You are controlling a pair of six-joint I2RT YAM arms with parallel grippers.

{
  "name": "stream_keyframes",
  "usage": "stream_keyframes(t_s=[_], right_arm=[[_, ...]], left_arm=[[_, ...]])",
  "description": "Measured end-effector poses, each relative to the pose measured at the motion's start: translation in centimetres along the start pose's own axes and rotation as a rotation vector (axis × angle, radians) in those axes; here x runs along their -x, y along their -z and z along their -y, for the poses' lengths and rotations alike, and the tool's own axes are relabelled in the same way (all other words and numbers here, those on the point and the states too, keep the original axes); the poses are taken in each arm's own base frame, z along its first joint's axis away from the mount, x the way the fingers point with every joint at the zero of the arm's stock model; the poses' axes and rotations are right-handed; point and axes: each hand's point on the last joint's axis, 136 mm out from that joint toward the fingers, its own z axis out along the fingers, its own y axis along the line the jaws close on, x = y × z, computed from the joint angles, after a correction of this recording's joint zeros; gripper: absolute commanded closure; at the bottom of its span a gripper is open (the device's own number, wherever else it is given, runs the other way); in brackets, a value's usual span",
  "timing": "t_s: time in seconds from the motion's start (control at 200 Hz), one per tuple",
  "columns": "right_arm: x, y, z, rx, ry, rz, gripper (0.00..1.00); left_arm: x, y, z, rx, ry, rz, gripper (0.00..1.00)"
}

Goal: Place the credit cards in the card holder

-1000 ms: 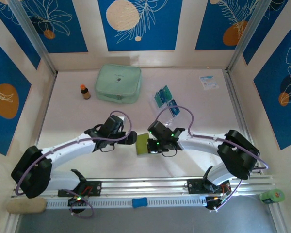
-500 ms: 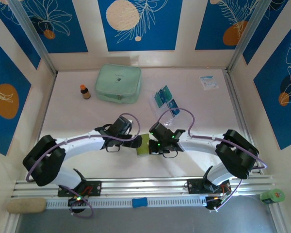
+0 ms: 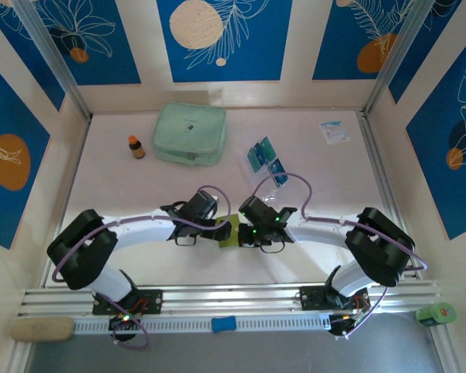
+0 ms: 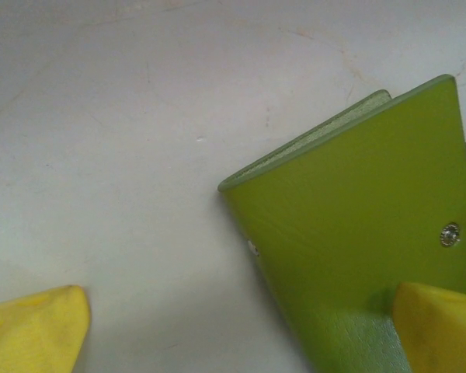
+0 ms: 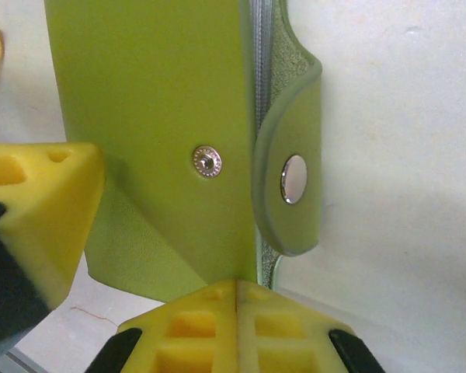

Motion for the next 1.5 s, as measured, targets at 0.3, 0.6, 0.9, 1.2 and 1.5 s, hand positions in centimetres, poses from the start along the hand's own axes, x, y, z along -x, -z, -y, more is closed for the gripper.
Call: stream_keyframes(t_s=[0.3,0.6,0.9,1.2,1.5], right_arm=[[2.7,3.4,0.6,0.034,-0.051,0.091,1.00],[4.8,5.0,1.7,0.024,-0.062,0.100,0.76],[5.0,3.4,1.3,0.007,-0.032,0.029,0.72],[5.1,2.3,0.5,-0.005,-0.002,-0.007,0.72],[5.0,1.2,1.1,-0.032,0.014,-0.034,0.81]], left_arm=[[-0.1,-0.4,-0.2,0.071,-0.053,-0.025,0.00],[-0.1,-0.6,-0.1,0.104,-0.092,-0.033,0.00],[0.0,-0.6,0.0,0.119,-0.105,-0.027,0.00],[-0.1,-0.6,0.0,0.120,-0.106,-0.026,0.00],[0.0,-0.6,0.0,0.119,-0.106,-0.025,0.00]])
